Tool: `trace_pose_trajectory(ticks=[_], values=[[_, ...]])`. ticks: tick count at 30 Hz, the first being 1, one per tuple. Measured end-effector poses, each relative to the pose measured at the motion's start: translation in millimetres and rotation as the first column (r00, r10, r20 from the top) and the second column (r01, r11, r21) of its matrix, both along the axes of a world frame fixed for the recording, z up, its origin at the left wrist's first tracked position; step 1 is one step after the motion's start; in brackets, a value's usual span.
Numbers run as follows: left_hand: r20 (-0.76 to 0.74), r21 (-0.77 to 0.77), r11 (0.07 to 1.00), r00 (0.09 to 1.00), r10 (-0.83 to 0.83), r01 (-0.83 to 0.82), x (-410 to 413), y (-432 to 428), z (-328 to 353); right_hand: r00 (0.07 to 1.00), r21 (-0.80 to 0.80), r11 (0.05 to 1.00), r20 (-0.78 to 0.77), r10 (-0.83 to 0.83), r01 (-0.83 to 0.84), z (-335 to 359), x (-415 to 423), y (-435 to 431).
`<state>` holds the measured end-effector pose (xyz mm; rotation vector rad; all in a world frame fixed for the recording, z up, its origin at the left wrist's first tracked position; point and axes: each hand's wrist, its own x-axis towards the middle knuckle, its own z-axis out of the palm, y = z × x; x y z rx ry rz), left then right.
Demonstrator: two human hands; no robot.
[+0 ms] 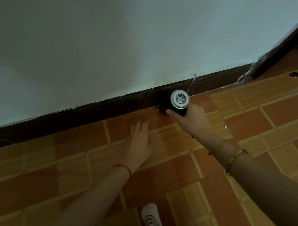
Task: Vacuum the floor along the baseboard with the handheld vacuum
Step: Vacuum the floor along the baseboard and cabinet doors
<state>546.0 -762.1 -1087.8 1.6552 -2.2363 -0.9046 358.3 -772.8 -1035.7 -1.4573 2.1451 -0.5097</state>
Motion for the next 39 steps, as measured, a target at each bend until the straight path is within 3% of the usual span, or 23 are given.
trace_pose_trajectory(ticks=[9,18,22,25,33,39], values=[[0.016,-0.020,0.999,0.999,0.034,-0.033,11,3,-3,0.998,-0.013,0.998,0.014,0.065,-0.065,-7,13,-4],[0.013,-0.007,1.000,1.000,0.025,-0.024,13,6,0,0.986,-0.066,0.990,-0.103,-0.134,0.128,-9,-5,-2],[0.019,-0.032,0.999,1.000,0.004,-0.004,4,7,1,1.000,-0.024,1.000,-0.004,0.010,-0.011,-9,-4,2],[0.026,-0.045,0.999,1.000,-0.016,0.017,-2,10,0,0.997,-0.027,0.997,-0.018,0.077,-0.078,-9,-6,11],[-0.030,-0.027,0.997,0.997,-0.068,0.067,-41,21,5,0.990,0.009,0.990,-0.022,-0.138,0.138,-6,-63,53],[-0.108,0.002,0.987,0.981,-0.158,0.160,-90,35,7,0.980,0.074,0.977,-0.013,-0.198,0.198,-5,-107,90]])
